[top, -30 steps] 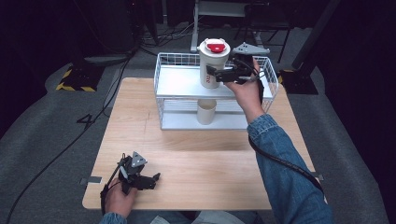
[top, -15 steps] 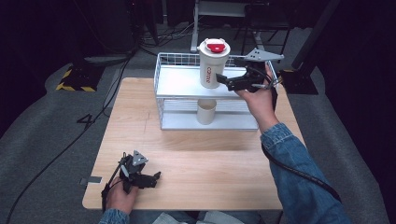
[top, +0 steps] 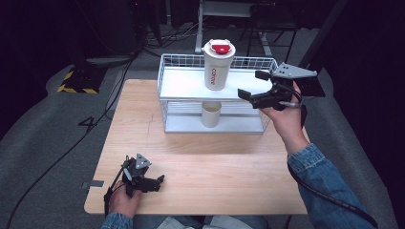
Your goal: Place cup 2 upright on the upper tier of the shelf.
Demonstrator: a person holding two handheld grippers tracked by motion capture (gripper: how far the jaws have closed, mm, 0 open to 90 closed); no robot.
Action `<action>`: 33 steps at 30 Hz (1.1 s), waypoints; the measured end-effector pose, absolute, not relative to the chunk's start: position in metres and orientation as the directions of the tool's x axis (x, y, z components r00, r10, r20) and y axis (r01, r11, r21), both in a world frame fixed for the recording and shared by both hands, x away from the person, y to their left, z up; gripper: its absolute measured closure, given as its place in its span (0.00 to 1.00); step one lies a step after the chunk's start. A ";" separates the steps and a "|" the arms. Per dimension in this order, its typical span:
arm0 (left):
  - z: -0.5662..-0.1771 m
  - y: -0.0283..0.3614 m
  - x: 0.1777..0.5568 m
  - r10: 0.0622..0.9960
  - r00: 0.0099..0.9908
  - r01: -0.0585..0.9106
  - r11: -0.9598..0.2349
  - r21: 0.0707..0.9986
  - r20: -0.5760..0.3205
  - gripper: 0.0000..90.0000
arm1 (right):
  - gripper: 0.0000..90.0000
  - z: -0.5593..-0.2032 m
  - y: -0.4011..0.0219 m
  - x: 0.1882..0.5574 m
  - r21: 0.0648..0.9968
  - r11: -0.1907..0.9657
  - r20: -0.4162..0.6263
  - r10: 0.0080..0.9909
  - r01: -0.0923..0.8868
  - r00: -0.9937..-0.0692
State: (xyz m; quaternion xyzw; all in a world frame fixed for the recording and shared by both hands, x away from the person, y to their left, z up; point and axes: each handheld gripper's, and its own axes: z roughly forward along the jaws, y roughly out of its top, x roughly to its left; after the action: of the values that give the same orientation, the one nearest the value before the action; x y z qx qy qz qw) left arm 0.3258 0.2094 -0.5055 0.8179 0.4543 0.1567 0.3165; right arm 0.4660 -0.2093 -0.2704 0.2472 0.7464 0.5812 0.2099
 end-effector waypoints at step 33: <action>-0.506 0.218 0.333 0.847 0.531 0.643 -0.385 0.662 -0.022 0.00 | 0.00 -0.351 -0.286 0.390 0.938 0.279 -0.035 0.671 0.208 -0.741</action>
State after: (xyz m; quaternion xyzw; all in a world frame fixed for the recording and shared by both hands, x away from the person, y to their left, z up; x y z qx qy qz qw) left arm 0.3331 0.2177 -0.5056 0.8162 0.4564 0.1625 0.3150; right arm 0.3904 -0.2863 -0.3511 0.2859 0.7690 0.5282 0.2189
